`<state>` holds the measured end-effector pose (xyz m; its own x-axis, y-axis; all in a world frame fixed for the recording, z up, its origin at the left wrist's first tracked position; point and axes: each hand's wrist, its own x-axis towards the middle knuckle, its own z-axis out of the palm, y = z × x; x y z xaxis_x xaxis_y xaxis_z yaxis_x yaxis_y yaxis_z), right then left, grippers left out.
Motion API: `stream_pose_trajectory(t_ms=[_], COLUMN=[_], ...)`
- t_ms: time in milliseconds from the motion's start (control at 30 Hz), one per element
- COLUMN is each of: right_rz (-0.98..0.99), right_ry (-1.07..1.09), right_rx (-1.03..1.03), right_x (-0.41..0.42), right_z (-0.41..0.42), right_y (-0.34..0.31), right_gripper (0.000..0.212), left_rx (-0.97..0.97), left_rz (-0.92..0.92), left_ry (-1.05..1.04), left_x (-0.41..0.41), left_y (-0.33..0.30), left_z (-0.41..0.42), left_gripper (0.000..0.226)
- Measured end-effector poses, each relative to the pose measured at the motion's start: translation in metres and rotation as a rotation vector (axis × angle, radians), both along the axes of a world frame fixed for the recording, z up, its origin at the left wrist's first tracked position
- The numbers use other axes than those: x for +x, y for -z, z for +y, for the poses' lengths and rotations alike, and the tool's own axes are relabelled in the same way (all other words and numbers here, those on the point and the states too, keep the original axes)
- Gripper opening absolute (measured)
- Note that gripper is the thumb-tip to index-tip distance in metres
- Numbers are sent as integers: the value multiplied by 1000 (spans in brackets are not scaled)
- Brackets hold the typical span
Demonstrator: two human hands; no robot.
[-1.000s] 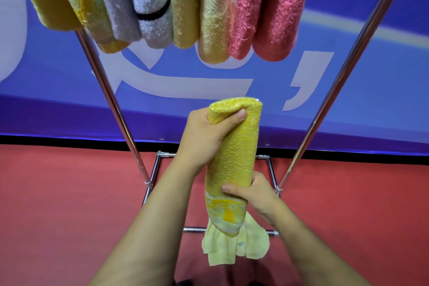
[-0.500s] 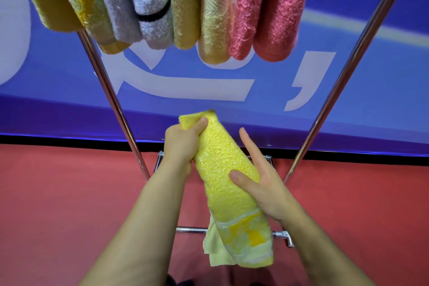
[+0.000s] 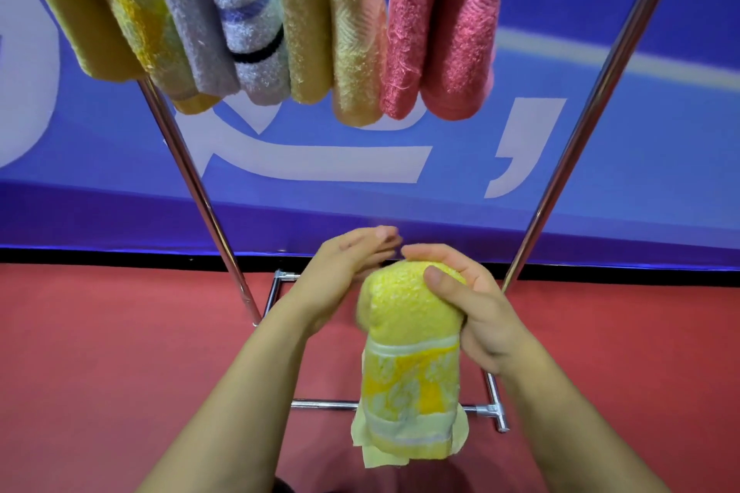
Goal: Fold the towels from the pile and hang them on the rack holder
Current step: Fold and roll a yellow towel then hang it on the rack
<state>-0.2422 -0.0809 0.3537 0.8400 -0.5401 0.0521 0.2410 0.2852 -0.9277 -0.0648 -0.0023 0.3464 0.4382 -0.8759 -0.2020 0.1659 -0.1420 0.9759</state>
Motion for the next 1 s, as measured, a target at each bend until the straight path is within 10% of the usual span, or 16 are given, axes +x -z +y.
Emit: stream_pose_trajectory(t_ms=[233,1000], right_rz=[-90,51], right_ry=[112,281], right_rx=[200,184], right_x=[-3,9], right_z=[-18,-23], right_y=[-7,0], right_gripper=[50,54], left_rx=[-53,-72], left_rz=[322,75], left_ry=[303,60], left_x=[-31,-51], left_y=[-13,-1], left_z=[4,-3], left_gripper=[83,23])
